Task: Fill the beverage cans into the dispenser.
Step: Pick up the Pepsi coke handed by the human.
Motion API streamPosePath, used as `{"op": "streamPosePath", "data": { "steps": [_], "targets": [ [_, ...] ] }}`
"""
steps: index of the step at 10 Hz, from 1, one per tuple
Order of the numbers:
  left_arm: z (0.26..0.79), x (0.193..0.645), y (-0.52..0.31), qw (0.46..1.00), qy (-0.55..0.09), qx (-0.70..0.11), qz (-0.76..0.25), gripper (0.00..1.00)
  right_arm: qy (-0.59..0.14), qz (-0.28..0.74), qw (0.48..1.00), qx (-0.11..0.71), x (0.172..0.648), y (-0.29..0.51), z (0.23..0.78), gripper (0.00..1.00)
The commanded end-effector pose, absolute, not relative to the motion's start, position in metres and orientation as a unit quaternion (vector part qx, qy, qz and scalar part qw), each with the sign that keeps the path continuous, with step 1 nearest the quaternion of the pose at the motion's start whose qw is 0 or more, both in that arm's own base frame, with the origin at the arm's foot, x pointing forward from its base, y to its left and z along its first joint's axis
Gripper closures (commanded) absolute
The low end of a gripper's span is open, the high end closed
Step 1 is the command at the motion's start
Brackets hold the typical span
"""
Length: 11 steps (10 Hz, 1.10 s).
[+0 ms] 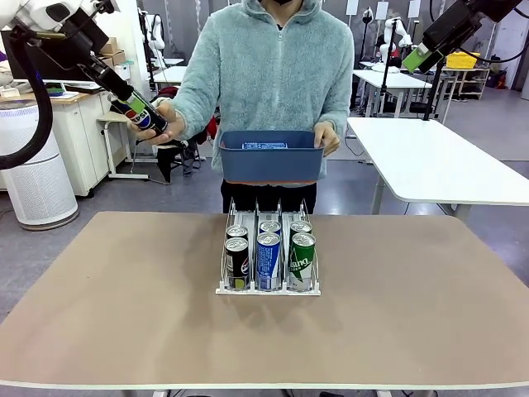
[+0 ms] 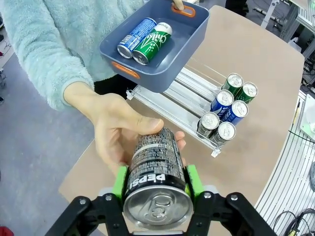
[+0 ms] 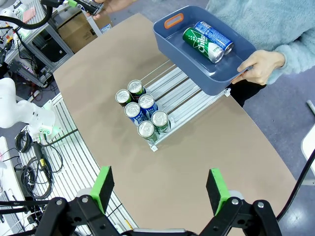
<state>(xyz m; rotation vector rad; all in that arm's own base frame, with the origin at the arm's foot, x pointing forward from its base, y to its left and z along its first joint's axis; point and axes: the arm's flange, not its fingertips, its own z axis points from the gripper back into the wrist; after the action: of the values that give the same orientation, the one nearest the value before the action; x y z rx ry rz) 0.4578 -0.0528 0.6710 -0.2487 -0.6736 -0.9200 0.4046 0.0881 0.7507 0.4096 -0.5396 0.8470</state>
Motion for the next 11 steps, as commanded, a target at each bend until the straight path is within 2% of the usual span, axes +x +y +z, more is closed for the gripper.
{"op": "streamPosePath", "data": {
  "steps": [1, 11],
  "targets": [
    [0.6722, 0.4514, -0.053, 0.838, -0.323, -0.11, -0.427, 1.0, -0.254, 0.403, 0.857, 0.195, 0.4048, 0.0878, 0.7487, 0.0],
    [0.6742, 0.4555, -0.0527, 0.833, -0.321, -0.116, -0.435, 1.0, -0.254, 0.403, 0.857, 0.195, 0.4048, 0.0878, 0.7487, 0.0]
  ]
}}
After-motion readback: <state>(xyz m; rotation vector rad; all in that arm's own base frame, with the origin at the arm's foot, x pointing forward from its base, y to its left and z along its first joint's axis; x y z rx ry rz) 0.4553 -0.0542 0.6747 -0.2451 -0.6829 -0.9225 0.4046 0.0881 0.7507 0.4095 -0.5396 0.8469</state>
